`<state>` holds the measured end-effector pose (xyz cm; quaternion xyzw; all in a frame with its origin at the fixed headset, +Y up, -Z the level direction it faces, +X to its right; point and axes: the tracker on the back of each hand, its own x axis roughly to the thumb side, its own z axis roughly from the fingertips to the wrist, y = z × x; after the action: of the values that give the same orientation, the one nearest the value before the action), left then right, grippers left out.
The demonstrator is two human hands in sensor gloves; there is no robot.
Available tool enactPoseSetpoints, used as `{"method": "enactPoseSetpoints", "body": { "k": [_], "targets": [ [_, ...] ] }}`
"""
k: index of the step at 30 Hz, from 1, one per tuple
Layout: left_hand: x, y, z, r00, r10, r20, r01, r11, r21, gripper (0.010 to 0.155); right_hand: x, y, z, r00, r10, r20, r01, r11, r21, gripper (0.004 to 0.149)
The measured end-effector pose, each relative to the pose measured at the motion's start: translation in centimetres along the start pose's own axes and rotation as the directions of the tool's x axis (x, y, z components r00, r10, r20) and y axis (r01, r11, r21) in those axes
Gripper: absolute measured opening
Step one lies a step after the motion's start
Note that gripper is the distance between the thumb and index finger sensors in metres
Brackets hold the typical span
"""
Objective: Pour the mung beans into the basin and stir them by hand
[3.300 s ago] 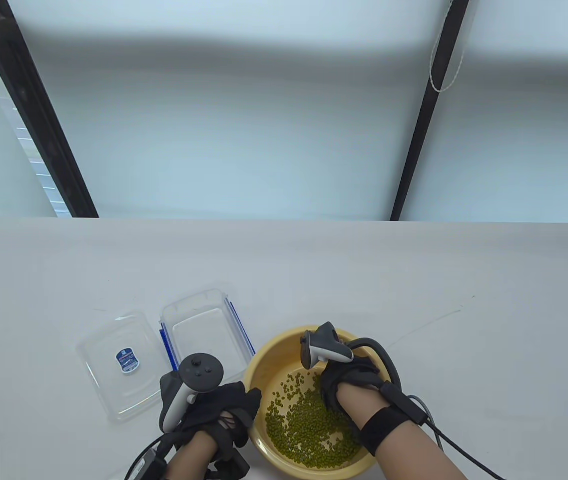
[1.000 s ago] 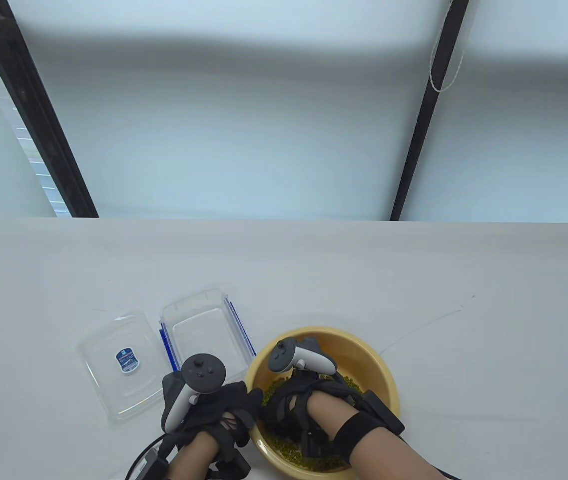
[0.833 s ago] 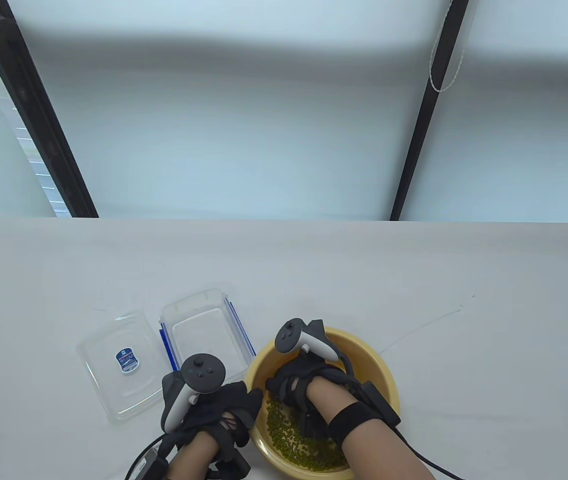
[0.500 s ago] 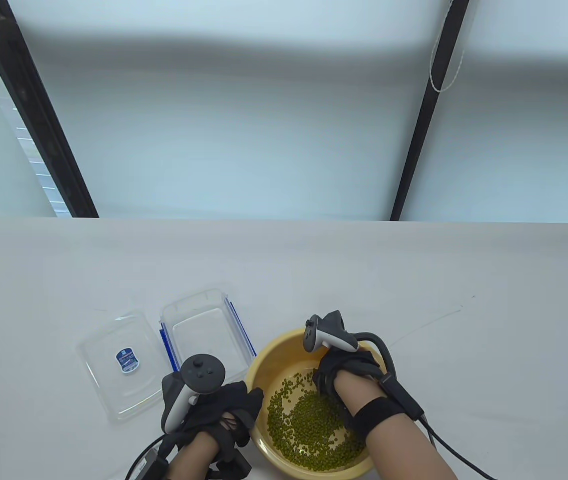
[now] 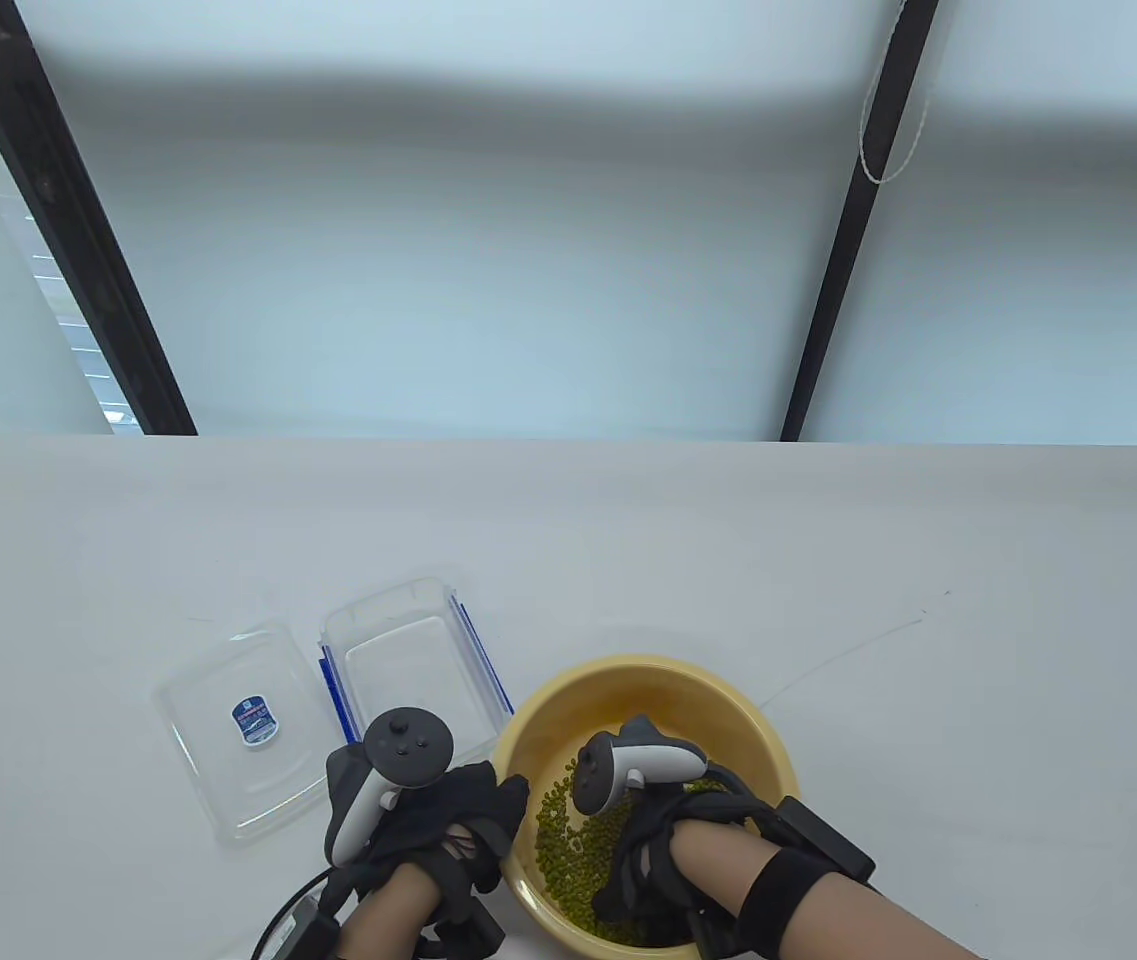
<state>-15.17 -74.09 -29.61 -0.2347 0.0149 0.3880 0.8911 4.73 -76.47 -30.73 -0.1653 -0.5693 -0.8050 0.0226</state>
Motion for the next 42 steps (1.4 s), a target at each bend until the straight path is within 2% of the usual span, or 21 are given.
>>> {"method": "enactPoseSetpoints", "body": {
  "k": [4,8,12,15,18,23,29,30,34,37,42],
  "targets": [
    [0.0,0.0,0.0,1.000,-0.002,0.003,0.002,1.000,0.001,0.051,1.3,-1.4,-1.0,0.984,-0.150,0.093,0.153,0.988,-0.024,0.059],
    [0.0,0.0,0.0,1.000,-0.003,0.005,0.003,1.000,-0.001,0.051,1.3,-3.5,-1.9,0.955,-0.275,0.114,0.289,0.948,-0.133,0.060],
    [0.0,-0.1,0.0,1.000,0.000,0.008,0.000,1.000,-0.003,0.051,0.0,-5.8,-1.9,0.943,-0.321,0.088,0.333,0.903,-0.270,0.063],
    [0.0,0.0,-0.1,1.000,-0.002,0.008,0.002,1.000,-0.004,0.051,-1.7,-7.2,-1.3,0.951,-0.307,-0.024,0.272,0.876,-0.399,0.066],
    [0.0,-0.1,-0.1,1.000,-0.003,0.008,0.003,1.000,-0.003,0.051,-4.0,-8.0,-0.4,0.945,-0.233,-0.228,0.093,0.863,-0.497,0.064],
    [0.0,-0.1,-0.1,1.000,0.000,0.007,0.001,1.000,-0.004,0.051,-6.2,-7.1,0.6,0.928,-0.149,-0.341,-0.013,0.902,-0.431,0.064],
    [0.1,-0.2,0.0,1.000,0.007,0.007,-0.007,1.000,-0.011,0.051,-5.7,-4.4,1.2,0.915,0.027,-0.402,-0.141,0.956,-0.256,0.064],
    [0.2,-0.2,0.0,1.000,0.005,0.004,-0.005,1.000,-0.012,0.051,-5.4,-3.6,1.1,0.925,0.051,-0.377,-0.136,0.969,-0.204,0.063],
    [0.1,-0.3,0.0,1.000,0.006,0.004,-0.006,1.000,-0.007,0.051,-4.7,-1.8,1.3,0.964,0.038,-0.263,-0.083,0.983,-0.161,0.062],
    [0.2,-0.2,0.0,1.000,0.003,0.004,-0.003,1.000,-0.006,0.051,-3.5,-0.3,1.2,0.992,-0.013,-0.126,0.001,0.996,-0.092,0.061],
    [0.1,-0.2,0.0,1.000,-0.001,0.007,0.001,1.000,-0.007,0.051,-0.4,0.4,0.2,0.999,-0.035,0.023,0.036,0.998,-0.047,0.061]
  ]
}}
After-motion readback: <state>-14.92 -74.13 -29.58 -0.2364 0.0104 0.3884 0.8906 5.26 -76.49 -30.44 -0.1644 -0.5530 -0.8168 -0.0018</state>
